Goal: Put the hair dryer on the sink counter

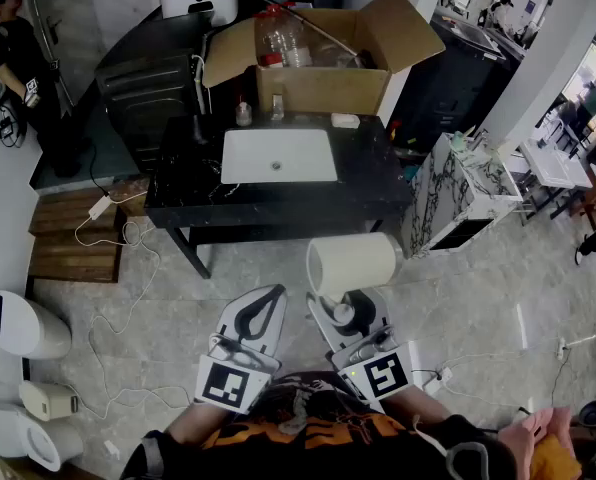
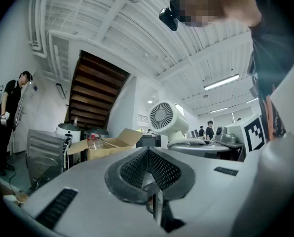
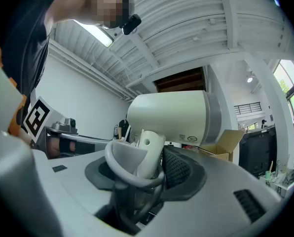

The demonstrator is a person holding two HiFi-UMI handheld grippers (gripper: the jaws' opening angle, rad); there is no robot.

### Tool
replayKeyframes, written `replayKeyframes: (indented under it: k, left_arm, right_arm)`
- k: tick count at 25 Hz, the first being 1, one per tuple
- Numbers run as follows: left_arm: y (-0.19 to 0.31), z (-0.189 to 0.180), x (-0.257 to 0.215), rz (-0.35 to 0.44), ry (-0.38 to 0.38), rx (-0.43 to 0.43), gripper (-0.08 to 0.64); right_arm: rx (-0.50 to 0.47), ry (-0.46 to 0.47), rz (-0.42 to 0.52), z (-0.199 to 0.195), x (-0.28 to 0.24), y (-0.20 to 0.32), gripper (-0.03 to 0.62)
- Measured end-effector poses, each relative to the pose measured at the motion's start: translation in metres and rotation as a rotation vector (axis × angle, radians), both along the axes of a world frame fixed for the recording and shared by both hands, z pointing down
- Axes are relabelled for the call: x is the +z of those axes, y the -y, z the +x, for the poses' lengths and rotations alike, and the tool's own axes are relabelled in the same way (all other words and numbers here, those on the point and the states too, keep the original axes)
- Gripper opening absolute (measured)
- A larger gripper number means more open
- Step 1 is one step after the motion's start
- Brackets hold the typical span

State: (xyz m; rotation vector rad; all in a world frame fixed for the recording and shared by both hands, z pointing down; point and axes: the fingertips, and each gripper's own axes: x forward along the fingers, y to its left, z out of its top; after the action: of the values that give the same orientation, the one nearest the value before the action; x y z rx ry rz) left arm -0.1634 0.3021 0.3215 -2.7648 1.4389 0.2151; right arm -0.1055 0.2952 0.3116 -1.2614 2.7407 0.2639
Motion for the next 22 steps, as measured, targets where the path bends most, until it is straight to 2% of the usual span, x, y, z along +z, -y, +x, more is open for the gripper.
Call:
replayKeyframes:
  k: [7,11,15,22]
  left_arm:
    - [0.001,-0.007,-0.003,0.016,-0.014,-0.003,0.021]
    - [-0.003,-0.013,-0.006,0.019,-0.016,-0.001,0.021]
    - [0.001,-0.019,-0.001,0.018,-0.023,-0.011,0.021]
    - [0.024,-0.008,0.006,0.008,-0.016,0.011,0.021]
  right_arm:
    - [-0.003,-0.008,0.021,-0.009,-0.003,0.0,0.235]
    - [-0.006,-0.059,0.038,-0.011,-0.002,-0.003,0.235]
    - [-0.016,-0.054,0.039,-0.014,-0.003,-0.002,0.235]
    - [-0.01,-0.052,0.025,-0.004,0.001,0.022,0.235]
